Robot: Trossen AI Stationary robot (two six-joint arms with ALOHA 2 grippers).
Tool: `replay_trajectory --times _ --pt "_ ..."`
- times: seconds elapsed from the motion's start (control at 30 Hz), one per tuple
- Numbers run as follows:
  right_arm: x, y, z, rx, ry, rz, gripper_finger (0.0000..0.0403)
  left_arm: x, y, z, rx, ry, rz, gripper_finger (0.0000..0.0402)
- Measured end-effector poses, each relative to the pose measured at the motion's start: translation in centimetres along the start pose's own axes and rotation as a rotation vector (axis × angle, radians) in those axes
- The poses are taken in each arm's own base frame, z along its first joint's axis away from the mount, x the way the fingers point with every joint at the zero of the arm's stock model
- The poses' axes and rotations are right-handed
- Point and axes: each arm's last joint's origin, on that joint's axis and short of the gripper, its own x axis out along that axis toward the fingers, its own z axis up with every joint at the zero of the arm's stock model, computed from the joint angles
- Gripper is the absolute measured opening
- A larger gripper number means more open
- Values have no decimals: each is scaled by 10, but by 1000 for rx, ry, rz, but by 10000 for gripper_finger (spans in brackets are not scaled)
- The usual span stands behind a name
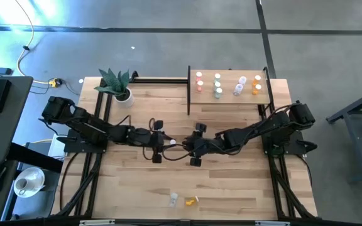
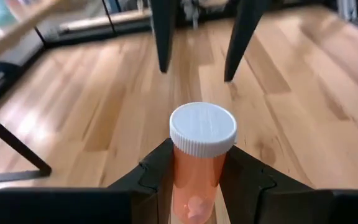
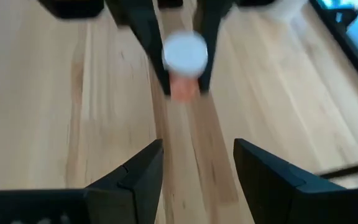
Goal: Pick and place medicine bottles onto shelf by color
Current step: Put the red pill bottle on the shelf aligned with the other red pill bottles
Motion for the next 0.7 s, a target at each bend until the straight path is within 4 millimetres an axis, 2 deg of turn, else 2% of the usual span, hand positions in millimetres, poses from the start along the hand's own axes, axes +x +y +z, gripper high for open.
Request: replay_trajectory --times 0.13,0.23,0.43,0.7 --pt "0 1 6 -40 -61 8 186 8 -5 14 21 64 -17 99" --pt "-2 5 8 -87 -86 39 186 15 -9 21 25 51 -28 99" --pt "-8 12 11 -115 -121 65 186 24 -17 18 44 77 -44 99" --pt "-8 12 11 -107 -123 85 186 41 -21 25 45 79 -44 99"
